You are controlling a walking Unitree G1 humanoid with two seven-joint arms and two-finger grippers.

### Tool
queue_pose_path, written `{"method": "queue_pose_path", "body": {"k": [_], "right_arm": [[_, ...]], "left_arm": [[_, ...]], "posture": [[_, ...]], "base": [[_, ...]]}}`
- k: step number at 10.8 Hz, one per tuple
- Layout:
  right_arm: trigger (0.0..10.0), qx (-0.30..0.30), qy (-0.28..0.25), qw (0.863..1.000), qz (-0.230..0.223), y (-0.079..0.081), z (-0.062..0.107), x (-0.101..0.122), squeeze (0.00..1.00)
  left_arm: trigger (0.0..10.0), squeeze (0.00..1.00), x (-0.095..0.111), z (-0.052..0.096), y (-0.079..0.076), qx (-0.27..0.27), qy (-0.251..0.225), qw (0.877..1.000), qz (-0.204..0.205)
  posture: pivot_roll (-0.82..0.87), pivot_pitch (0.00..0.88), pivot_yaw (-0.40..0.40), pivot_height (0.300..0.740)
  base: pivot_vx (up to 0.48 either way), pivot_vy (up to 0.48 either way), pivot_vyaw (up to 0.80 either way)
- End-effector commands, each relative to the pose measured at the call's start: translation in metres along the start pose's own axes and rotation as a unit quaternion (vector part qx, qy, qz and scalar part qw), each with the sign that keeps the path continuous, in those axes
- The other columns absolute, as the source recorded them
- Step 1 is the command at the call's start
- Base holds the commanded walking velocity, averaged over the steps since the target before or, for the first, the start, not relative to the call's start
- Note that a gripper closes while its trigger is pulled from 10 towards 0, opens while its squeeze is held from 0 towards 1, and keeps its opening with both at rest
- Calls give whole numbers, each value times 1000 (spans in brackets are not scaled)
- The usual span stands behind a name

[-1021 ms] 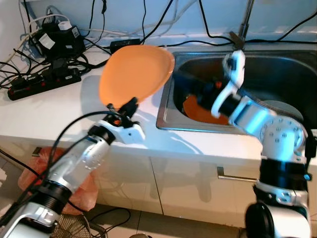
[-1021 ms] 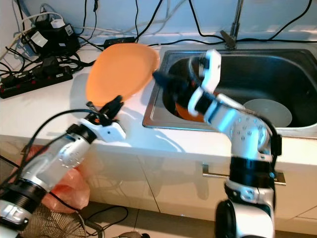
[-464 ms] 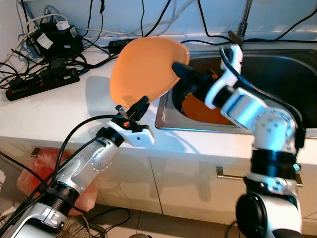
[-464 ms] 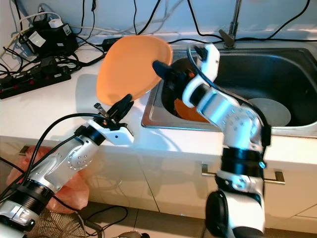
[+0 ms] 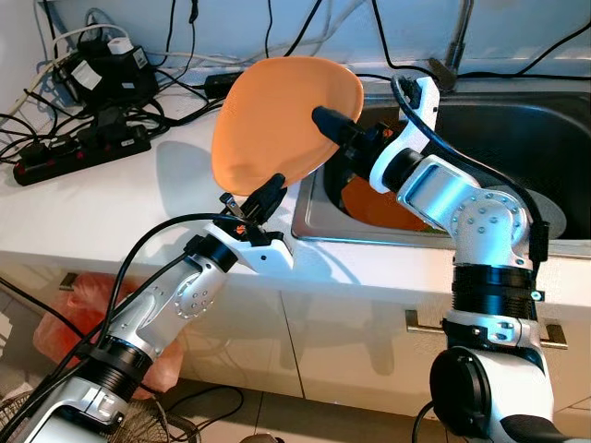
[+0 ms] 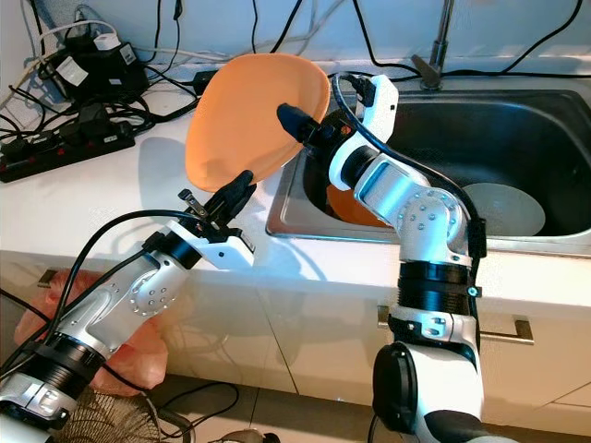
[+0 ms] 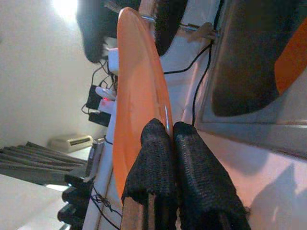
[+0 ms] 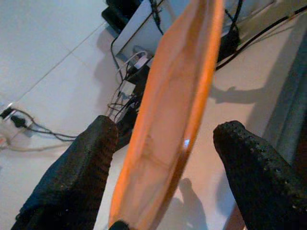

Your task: Kitchen organization

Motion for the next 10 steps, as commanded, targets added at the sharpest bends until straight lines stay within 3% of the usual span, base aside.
{"method": "queue_pose_path", "body": {"k": [1,2,3,6,10], "right_arm": [[10000,0,-2,1000,4,6,-7,2,0],[863,-17,-5,1000,12,3,-9,3,0],[0,-42,-8,999,14,-3,-11,3,0],[0,-61,-18,998,-21,-2,-19,10,0],[0,-80,-12,996,-30,-4,-22,10,0]], "left_arm": [[0,0,8,-7,16,35,-28,999,-11],[0,0,8,-7,16,36,-28,999,-11],[0,0,8,-7,15,36,-29,999,-11],[0,0,8,-7,14,34,-29,999,-13],[0,0,8,-7,11,32,-29,999,-11]], "posture": [[96,40,120,740],[96,38,119,740],[99,29,119,740],[93,26,118,740],[93,28,115,740]], "base": [[0,0,0],[0,0,0],[0,0,0],[0,0,0],[0,0,0]]}}
Point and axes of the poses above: a point about 5 cm out from each wrist's last joint towards the gripper, its own z axis pointing back from the gripper into the wrist, its own x axis along the axis of the wrist's last joint, y = z × x, the point moved 1 cm from there along -z, pointing out of the wrist towards the gripper, and after that the axes turned 9 degrees about z, right-handed, at the moved point
